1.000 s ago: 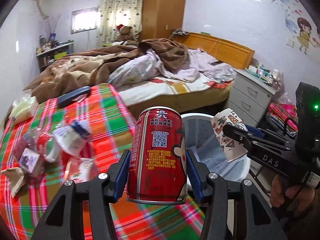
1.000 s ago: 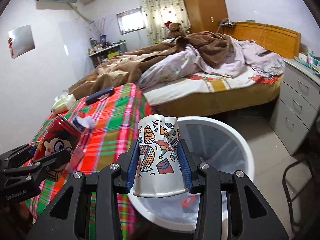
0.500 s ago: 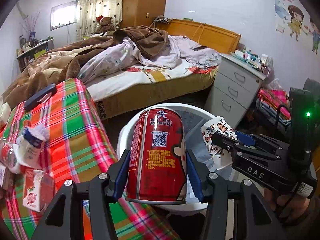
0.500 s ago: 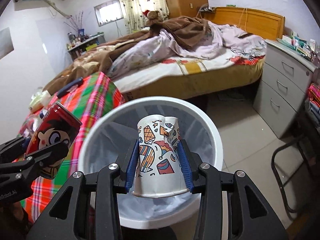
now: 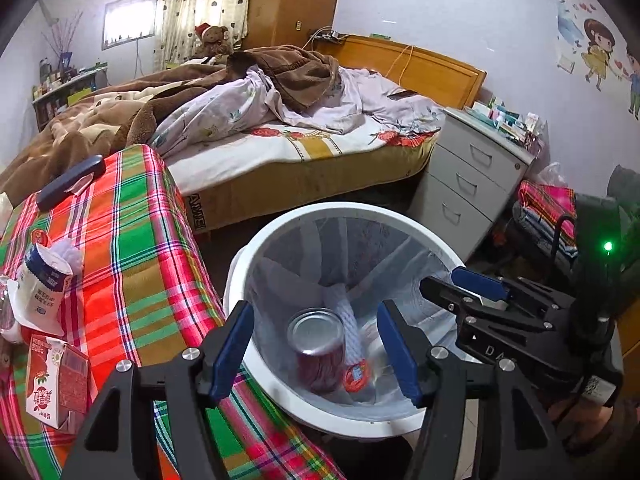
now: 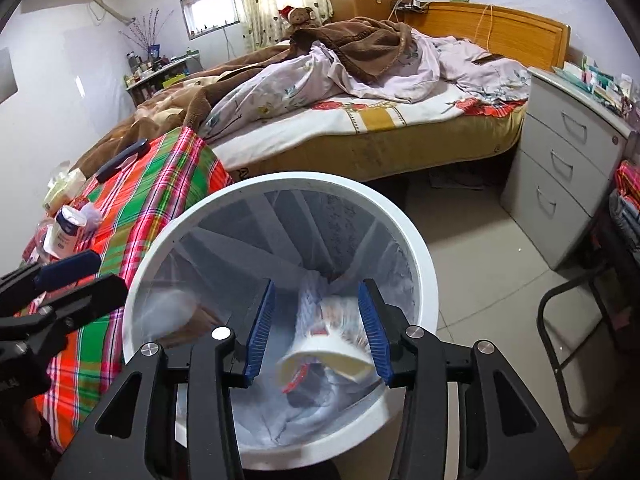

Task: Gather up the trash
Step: 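Open both tools to drop the can and paper cup into the bin, then move both open tools back to the remaining trash on the sheet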

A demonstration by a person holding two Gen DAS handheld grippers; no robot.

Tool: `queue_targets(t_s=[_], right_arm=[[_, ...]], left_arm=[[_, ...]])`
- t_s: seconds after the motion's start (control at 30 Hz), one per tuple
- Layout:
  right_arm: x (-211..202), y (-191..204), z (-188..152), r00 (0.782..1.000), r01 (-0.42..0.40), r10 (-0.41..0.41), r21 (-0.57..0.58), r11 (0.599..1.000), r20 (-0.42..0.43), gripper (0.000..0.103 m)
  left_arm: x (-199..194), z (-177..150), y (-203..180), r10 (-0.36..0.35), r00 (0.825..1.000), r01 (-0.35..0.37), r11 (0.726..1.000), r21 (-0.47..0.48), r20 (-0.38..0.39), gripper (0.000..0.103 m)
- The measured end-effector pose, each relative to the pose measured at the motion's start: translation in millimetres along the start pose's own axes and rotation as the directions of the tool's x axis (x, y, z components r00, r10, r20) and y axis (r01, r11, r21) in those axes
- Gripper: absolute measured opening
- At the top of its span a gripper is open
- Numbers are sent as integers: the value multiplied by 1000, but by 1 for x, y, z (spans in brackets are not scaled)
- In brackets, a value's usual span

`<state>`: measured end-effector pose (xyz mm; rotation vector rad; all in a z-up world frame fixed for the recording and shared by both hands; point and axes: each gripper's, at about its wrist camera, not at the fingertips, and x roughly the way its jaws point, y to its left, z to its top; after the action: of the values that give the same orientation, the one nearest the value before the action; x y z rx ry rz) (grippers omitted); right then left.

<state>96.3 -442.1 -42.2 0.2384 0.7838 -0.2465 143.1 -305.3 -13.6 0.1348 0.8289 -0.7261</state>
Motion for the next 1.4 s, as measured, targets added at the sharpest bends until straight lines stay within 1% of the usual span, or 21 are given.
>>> queue_targets(t_s=[0.07, 0.4, 0.5, 0.6, 0.83, 1.0, 1.1, 1.2, 1.3, 1.4], right_arm=[[-1, 0, 0, 1000, -1, 1, 0, 1000, -1, 48], [-11, 9, 2, 999, -22, 22, 6, 1000, 27, 48], [-14, 15, 4, 999, -25, 25, 0, 1000, 40, 48], [-18, 21, 4, 998, -34, 34, -6, 999, 53, 48], [-29, 43, 4, 994, -66, 68, -27, 997, 83, 48], [-34, 64, 5, 990, -97, 102, -52, 994, 98, 49], [-34, 76, 3, 988, -117, 123, -63, 991, 98, 59], [-36, 88, 3, 984, -139, 146, -72, 988, 100, 60], [-36, 102, 3, 981, -160, 168, -78, 984, 97, 60], [-35, 119, 1, 977, -185, 193, -94, 978, 89, 60]], left_arm=[[-3, -1, 2, 6, 1000, -6, 1000, -1, 5, 64], [-29, -7, 11, 31, 999, -30, 999, -24, 42, 64], [-39, -10, 15, 52, 997, -51, 998, -22, 60, 64], [-50, -13, 22, 55, 996, -52, 998, -41, 73, 64], [-76, -24, 41, 105, 990, -98, 993, -73, 100, 64], [-95, -33, 59, 142, 983, -130, 986, -102, 119, 64], [-109, -39, 73, 168, 977, -152, 980, -126, 134, 64], [-121, -43, 84, 204, 968, -184, 973, -139, 146, 64], [-133, -50, 101, 221, 963, -195, 966, -167, 154, 64], [-146, -57, 121, 270, 950, -237, 951, -199, 158, 65]])
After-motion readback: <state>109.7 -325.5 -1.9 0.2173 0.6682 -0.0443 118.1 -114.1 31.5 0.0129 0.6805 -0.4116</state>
